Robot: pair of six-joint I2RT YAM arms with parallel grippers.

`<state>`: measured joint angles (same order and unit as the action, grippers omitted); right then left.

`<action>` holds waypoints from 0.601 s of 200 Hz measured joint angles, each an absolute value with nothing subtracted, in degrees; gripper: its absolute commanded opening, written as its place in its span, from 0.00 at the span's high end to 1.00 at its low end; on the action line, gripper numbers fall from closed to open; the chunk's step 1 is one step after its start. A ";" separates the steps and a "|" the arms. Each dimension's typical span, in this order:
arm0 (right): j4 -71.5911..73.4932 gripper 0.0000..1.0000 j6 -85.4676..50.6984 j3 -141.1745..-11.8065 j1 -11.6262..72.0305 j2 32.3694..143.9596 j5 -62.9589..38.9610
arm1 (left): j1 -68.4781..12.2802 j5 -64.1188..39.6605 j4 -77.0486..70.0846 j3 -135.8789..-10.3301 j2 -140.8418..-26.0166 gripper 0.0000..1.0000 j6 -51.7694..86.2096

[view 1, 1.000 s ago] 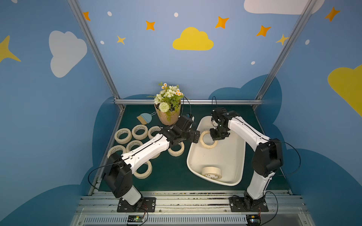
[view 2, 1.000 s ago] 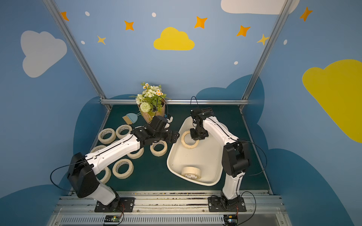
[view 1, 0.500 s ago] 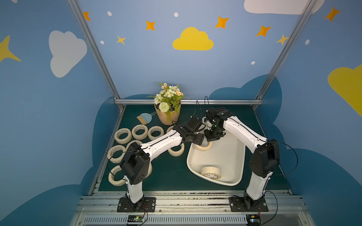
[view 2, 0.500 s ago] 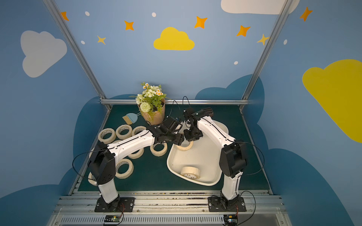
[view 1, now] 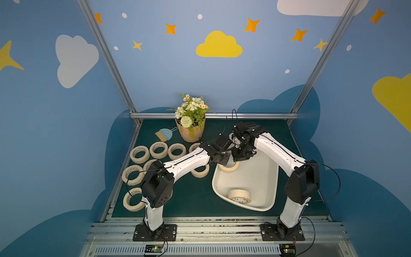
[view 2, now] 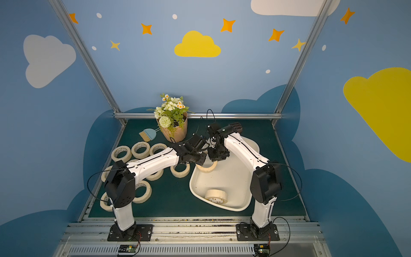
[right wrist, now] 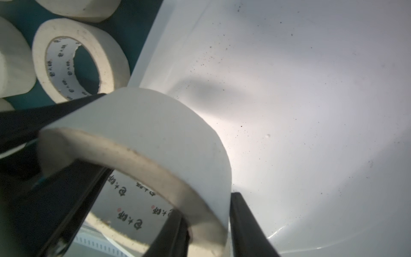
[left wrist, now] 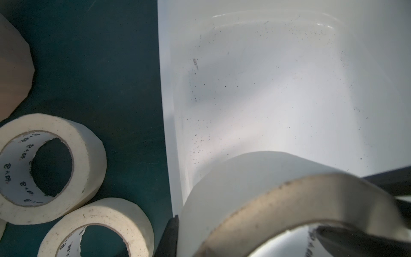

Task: Take out the art tape in the storage box
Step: Pick up the art tape from the storage box, then place the art tape at the center of the board.

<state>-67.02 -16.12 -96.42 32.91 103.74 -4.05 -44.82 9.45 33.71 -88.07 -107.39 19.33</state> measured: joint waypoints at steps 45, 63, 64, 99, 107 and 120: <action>-68.66 0.29 -15.59 -95.96 29.54 98.04 -3.95 | -43.72 9.89 34.04 -87.92 -107.37 0.96 19.90; -69.28 0.29 -15.29 -95.00 27.64 95.39 -3.60 | -43.22 10.55 34.22 -87.18 -107.24 0.96 20.23; -69.36 0.29 -15.25 -94.89 27.42 95.18 -3.57 | -43.20 10.57 34.26 -87.15 -107.22 0.96 20.25; -70.30 0.29 -14.02 -90.63 21.52 90.11 -2.46 | -41.95 13.96 38.72 -85.01 -102.94 0.96 19.68; -70.46 0.29 -13.65 -89.54 20.08 89.32 -2.13 | -41.76 15.51 40.10 -84.14 -100.44 0.96 19.27; -70.54 0.29 -13.13 -87.74 18.65 88.60 -1.67 | -41.58 17.91 42.28 -82.39 -94.85 0.96 18.96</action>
<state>-70.54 -13.13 -87.74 18.65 88.60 -1.67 -41.58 17.91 42.28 -82.39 -94.85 18.96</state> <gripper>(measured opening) 0.712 0.225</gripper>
